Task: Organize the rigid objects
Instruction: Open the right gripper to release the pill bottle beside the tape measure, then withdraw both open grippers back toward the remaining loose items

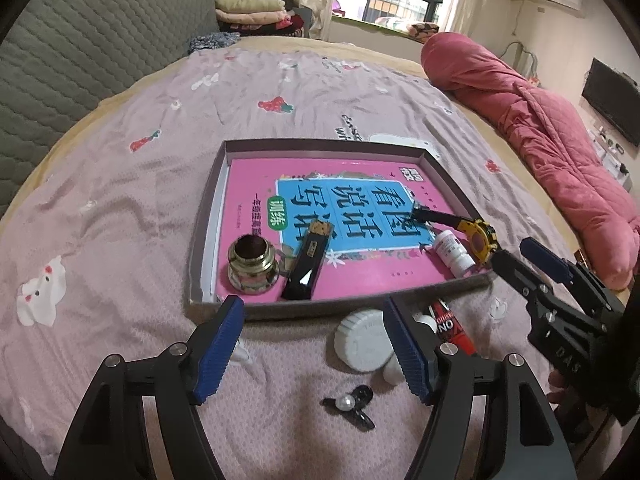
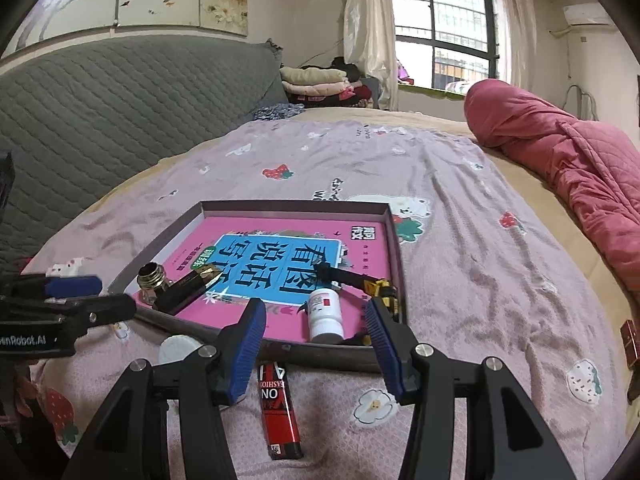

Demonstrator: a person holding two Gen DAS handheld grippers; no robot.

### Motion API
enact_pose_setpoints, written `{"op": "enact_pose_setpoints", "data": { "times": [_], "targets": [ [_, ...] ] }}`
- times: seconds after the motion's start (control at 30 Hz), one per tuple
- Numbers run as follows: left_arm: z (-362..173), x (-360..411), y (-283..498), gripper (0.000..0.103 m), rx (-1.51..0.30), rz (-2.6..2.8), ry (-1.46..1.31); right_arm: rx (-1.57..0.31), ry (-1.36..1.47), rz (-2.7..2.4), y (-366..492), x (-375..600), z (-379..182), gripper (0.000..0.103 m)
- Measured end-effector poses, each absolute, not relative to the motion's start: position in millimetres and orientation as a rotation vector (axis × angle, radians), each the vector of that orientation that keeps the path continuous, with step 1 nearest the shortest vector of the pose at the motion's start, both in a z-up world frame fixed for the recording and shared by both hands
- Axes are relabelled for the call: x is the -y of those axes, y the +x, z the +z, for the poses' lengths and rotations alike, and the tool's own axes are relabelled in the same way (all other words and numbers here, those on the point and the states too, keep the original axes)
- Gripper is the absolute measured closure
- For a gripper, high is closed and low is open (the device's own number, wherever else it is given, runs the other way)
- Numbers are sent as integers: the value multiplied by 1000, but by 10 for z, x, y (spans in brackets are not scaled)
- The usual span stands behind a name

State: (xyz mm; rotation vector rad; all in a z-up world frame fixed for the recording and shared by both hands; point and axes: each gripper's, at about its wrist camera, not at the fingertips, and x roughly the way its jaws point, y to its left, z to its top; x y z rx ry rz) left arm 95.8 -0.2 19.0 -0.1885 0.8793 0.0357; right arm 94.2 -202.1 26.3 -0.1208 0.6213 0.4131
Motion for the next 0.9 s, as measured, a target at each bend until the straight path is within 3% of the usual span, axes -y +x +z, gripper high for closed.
{"op": "enact_pose_setpoints", "data": {
  "times": [0.9],
  "targets": [
    [127,144,586,29,-908,-10,-116,-718,-151,424,629,1985,152,51]
  ]
}}
